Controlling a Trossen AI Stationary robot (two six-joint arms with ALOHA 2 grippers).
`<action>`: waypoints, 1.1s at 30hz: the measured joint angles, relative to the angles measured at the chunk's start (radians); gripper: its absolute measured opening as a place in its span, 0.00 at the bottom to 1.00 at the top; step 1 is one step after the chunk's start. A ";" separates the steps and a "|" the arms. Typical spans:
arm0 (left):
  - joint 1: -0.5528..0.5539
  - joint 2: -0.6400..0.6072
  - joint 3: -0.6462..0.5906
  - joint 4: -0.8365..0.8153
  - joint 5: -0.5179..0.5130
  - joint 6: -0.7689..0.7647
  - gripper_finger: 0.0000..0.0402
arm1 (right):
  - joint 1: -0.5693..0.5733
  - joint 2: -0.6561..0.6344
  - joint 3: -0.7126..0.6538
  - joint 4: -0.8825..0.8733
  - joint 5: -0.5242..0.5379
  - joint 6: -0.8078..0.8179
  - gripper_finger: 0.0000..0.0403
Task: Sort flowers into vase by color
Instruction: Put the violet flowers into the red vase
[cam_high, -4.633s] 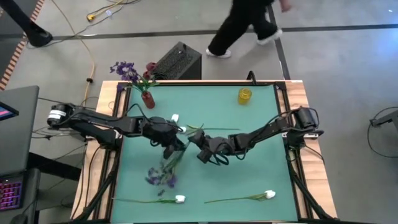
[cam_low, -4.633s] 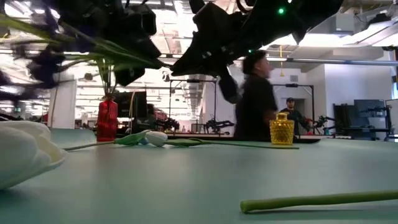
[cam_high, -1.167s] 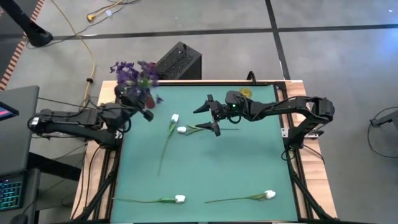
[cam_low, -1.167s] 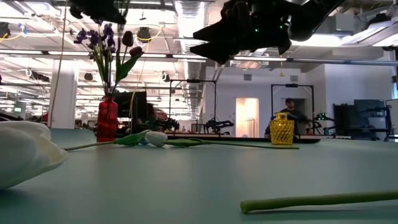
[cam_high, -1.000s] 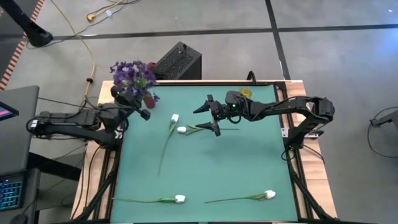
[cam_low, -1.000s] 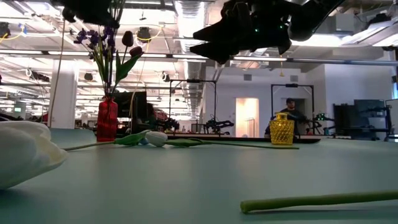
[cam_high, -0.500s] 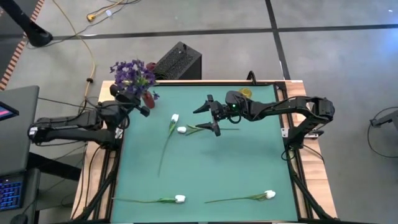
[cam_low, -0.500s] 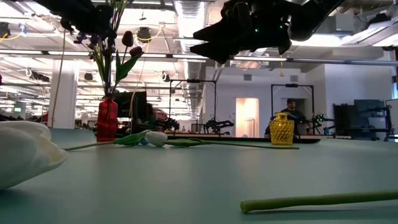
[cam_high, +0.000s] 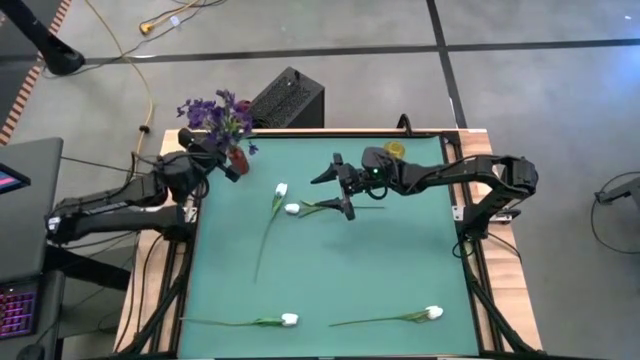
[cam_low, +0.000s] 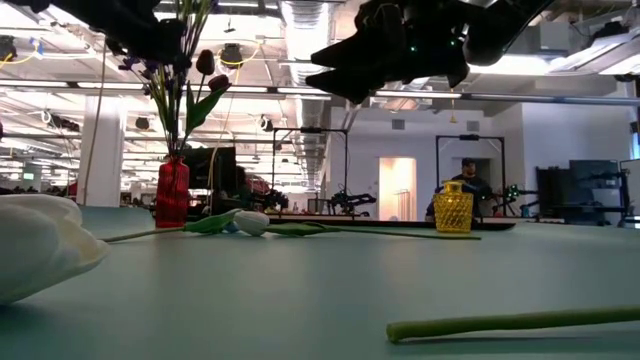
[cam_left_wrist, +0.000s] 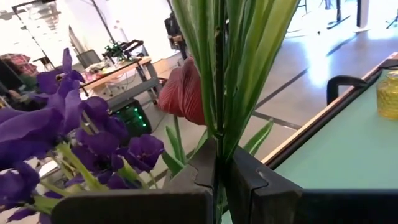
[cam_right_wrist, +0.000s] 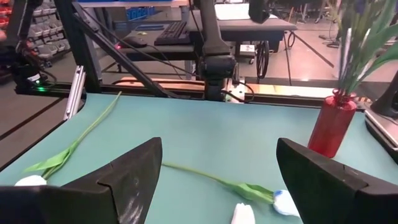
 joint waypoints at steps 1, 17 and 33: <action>0.011 0.000 0.000 0.000 0.016 0.000 0.00 | 0.002 0.000 0.000 -0.003 0.000 -0.001 0.85; 0.073 0.000 0.000 0.000 0.095 -0.024 0.00 | 0.014 0.000 0.000 -0.012 0.000 -0.004 0.85; 0.073 0.000 0.000 -0.027 0.094 -0.040 0.00 | 0.014 0.000 0.000 -0.037 -0.001 -0.004 0.85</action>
